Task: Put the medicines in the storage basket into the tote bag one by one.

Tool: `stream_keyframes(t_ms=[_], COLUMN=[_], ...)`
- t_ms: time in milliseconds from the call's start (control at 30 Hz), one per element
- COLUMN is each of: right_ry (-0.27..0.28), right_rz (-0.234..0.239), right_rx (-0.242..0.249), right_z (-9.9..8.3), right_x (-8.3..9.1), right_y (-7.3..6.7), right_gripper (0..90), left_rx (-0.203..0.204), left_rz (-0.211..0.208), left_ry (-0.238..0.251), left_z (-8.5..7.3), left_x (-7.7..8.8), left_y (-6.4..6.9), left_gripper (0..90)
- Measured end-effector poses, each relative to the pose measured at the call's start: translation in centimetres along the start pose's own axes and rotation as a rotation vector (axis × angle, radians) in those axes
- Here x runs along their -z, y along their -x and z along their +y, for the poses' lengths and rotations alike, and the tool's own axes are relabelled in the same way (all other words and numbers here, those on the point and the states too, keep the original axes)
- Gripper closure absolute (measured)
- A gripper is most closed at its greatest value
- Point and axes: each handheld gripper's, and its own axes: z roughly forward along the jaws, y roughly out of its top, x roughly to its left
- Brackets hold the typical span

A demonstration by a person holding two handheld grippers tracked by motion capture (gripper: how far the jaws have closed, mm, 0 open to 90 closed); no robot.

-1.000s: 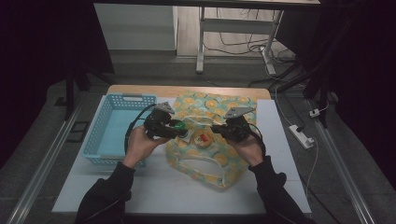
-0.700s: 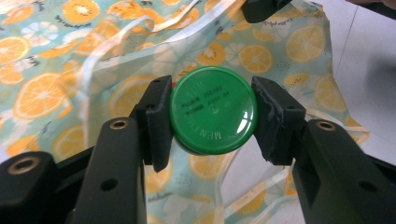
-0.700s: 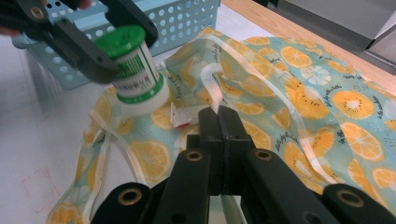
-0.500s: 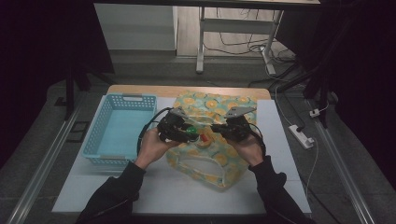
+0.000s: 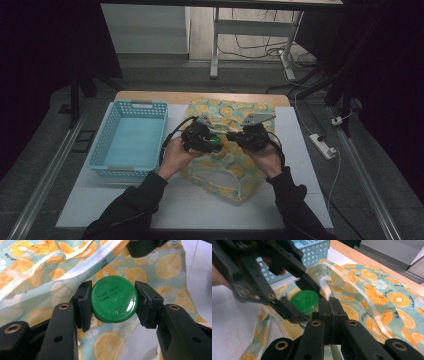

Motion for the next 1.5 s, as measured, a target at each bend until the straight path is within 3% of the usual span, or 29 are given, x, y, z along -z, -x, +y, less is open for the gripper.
stream_keyframes(t_ms=[333, 733, 900, 1000, 1067, 1500], right_ry=[0.006, -0.010, -0.012, -0.012, -0.012, -0.001], right_rz=[0.000, 0.000, 0.001, -0.001, -0.002, -0.007], right_rx=[0.005, 0.002, 0.000, -0.001, -0.002, -0.007], right_z=[0.1, -0.2, -0.3, -0.3, -0.3, -0.2], right_x=[0.2, 0.0, -0.1, -0.1, 0.0, 0.5], right_y=[-0.1, 0.0, 0.0, 0.1, 0.1, 0.3], right_gripper=[90.0, 90.0, 90.0, 90.0, 90.0, 90.0], left_rx=[-0.002, 0.013, 0.051, 0.068, 0.071, 0.080], left_rz=[0.030, 0.058, 0.035, 0.044, 0.055, -0.019], left_ry=[-0.025, -0.038, -0.011, -0.006, -0.001, 0.031], left_z=[0.6, 0.4, 0.1, 0.1, 0.1, -0.3], left_x=[-2.2, -3.6, -3.8, -3.8, -3.7, -1.9], left_y=[-0.7, -1.6, -2.0, -2.1, -2.1, -1.7], left_gripper=[51.5, 51.4, 51.0, 50.4, 47.9, 26.7])
